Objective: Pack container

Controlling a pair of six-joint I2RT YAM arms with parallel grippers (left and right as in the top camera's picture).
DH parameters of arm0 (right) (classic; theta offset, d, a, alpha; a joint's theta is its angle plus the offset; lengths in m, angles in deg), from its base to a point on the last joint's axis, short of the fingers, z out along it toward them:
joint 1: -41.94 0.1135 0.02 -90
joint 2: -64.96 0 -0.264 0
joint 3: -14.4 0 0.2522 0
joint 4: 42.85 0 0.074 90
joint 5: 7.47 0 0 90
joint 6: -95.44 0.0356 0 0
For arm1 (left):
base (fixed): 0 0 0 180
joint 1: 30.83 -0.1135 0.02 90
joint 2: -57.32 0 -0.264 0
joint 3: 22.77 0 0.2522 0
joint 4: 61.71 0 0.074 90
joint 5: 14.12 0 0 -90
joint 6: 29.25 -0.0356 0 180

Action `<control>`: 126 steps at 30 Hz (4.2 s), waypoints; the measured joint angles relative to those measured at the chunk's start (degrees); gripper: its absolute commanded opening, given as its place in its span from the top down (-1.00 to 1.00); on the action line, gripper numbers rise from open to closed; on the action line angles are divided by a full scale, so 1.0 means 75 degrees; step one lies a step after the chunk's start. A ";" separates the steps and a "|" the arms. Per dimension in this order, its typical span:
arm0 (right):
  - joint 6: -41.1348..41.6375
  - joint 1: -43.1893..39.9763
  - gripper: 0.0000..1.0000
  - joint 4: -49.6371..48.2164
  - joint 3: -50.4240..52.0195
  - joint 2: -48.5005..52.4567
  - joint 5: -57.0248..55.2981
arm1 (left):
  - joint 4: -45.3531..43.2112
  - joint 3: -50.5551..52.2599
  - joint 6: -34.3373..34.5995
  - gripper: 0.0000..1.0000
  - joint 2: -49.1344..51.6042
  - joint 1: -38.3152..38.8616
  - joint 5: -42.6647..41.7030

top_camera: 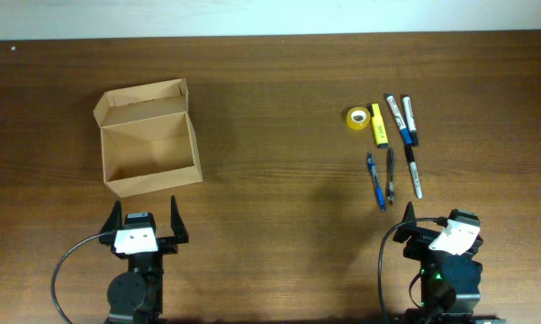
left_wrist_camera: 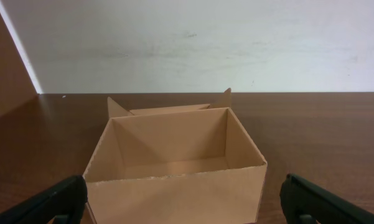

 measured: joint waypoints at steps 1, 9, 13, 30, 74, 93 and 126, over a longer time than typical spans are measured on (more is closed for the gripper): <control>-0.0003 0.0000 -0.98 0.0000 0.0000 0.0000 0.0000 | 0.0000 0.0000 0.0000 -1.00 0.0000 0.0000 0.0000; 0.0003 0.0000 -0.98 0.0000 0.0000 0.0000 0.0000 | 0.0000 0.0000 0.0000 -1.00 0.0000 0.0000 0.0000; -0.0003 0.0000 -0.99 0.0000 0.0000 0.0000 0.0000 | 0.0000 0.0000 0.0000 -0.99 0.0000 0.0000 0.0000; -0.0003 0.0000 -0.98 0.0000 0.0000 0.0000 0.0000 | 0.0000 0.0000 0.0000 -1.00 0.0000 0.0000 0.0000; 0.0000 0.0000 -0.98 0.0000 0.0000 0.0000 0.0000 | -0.0326 0.0000 0.0248 -1.00 0.0000 0.0000 -0.1376; 0.0003 0.0000 -0.98 -0.0009 0.0003 -0.0003 0.0000 | 0.3899 -0.6024 0.1827 -0.99 0.6239 0.0000 -0.1816; 0.0000 0.0000 -0.98 -0.0012 0.0003 0.0000 0.0023 | 0.7391 -1.2182 0.3593 -0.10 1.4618 0.0000 -0.2151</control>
